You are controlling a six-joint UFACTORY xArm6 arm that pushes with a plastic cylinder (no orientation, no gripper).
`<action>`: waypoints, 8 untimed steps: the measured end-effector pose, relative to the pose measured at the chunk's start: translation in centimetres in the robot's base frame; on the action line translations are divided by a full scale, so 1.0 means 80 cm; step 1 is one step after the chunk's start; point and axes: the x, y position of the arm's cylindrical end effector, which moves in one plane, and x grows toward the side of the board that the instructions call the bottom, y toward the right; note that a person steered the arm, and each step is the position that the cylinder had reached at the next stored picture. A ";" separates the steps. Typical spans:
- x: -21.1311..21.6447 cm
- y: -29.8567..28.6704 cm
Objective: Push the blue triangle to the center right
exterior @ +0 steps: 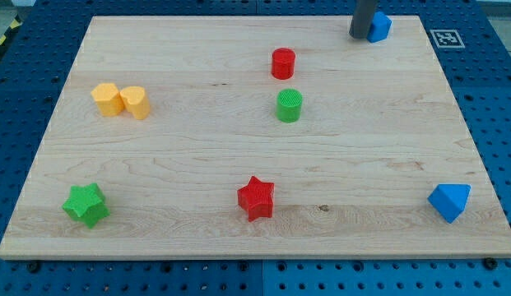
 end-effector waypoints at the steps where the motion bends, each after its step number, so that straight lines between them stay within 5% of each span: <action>1: 0.000 0.012; 3: 0.002 0.032; 4: 0.044 0.025; 6: 0.170 0.029; 8: 0.297 0.124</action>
